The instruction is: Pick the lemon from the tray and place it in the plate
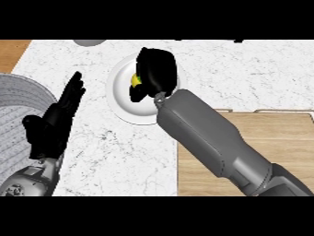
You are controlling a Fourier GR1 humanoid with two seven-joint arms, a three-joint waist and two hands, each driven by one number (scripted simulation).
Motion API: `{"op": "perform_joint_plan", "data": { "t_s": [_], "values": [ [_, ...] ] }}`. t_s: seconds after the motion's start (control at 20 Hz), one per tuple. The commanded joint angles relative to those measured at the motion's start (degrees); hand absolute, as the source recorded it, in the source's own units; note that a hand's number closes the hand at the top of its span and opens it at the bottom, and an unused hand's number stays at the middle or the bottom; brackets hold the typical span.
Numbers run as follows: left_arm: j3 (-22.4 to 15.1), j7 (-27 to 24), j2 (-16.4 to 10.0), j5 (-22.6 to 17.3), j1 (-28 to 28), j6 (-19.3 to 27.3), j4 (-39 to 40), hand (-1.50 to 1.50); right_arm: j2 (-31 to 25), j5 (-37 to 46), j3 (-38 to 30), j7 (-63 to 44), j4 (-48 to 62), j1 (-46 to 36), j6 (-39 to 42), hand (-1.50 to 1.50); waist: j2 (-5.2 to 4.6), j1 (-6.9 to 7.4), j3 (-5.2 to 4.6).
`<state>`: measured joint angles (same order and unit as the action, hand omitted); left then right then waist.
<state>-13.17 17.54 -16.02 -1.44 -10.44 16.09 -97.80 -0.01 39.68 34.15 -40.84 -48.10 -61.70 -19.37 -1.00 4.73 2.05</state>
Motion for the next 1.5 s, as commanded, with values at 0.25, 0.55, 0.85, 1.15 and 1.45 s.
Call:
{"op": "perform_joint_plan", "data": {
  "t_s": [0.25,0.55,0.85,1.15,1.45],
  "values": [
    [-0.32,1.36,1.75,-0.57,4.84,0.78,7.15,0.0,0.01,-11.31,-1.56,7.1,9.15,0.87,11.02,1.5,-1.04,0.39,-2.15],
    [0.57,-0.27,1.37,-0.95,6.17,0.4,8.07,0.0,0.01,-15.14,-4.19,17.59,12.33,-0.48,14.01,-1.5,-1.09,-0.12,-2.13],
    [0.71,0.82,1.52,-0.87,5.61,0.77,7.21,0.0,0.01,-24.44,-12.74,31.09,5.79,2.5,4.32,-1.5,-0.87,-1.27,-1.91],
    [0.67,-0.96,1.63,-0.55,8.5,1.19,7.04,0.0,0.01,-35.08,-21.05,41.03,4.15,7.55,3.57,-1.5,-0.72,-1.84,-1.96],
    [0.7,0.49,1.99,-0.54,6.89,1.08,8.2,0.0,0.0,-39.98,-22.67,45.76,6.67,6.95,9.07,-1.5,-0.38,-2.48,-2.03]
  ]
}}
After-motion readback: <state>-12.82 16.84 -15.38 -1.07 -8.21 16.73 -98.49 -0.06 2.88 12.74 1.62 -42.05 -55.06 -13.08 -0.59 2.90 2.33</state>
